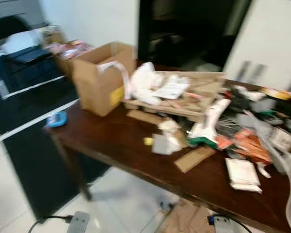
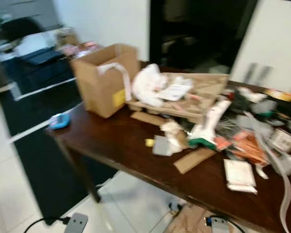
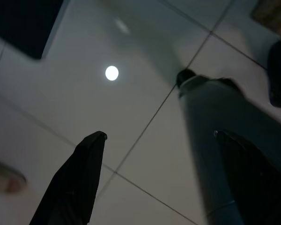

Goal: Picking trash to rubbish bin

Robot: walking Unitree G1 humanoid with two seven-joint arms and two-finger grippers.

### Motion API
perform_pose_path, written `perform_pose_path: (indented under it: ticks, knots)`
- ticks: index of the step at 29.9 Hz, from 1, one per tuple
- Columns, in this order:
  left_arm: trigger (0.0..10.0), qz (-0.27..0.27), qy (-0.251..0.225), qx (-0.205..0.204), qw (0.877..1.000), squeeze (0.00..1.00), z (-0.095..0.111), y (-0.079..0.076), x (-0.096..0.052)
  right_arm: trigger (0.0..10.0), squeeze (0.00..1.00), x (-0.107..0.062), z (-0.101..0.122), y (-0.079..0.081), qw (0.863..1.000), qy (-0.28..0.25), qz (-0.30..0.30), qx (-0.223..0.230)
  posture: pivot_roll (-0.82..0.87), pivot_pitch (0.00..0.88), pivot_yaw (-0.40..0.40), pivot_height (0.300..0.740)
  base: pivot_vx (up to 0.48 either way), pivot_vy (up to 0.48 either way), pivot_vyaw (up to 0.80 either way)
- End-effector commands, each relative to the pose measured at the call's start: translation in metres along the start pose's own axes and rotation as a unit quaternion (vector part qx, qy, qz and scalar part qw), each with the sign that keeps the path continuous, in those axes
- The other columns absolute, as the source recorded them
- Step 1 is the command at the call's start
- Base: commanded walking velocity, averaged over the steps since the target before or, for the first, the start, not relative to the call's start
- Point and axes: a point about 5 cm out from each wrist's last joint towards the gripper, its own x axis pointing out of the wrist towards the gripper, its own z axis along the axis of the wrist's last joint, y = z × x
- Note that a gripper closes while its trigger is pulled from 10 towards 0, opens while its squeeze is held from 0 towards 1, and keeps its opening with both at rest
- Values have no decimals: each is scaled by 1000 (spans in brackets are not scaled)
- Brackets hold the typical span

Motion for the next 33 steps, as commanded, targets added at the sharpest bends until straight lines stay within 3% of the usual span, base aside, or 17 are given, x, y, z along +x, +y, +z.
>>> perform_pose_path:
  ticks: [1, 26, 33]
  knots:
    - [10000, -19, 23, -5, 1000, 0, -13, -8, 0, 10000, 0, 0, -4, 0, 1000, 9, 5, -1, 20, 44, 16, 740, 0, 0, -763]
    - [10000, -37, 23, -8, 999, 0, -13, -16, 0, 10000, 0, -1, -17, 0, 999, 21, 20, 20, 9, 79, 23, 740, 0, 0, -761]
    - [10000, -36, 25, -5, 999, 0, -14, -14, 0, 10000, 0, -1, -17, 0, 999, 15, 27, 26, 10, 84, 18, 740, 0, 0, 0]
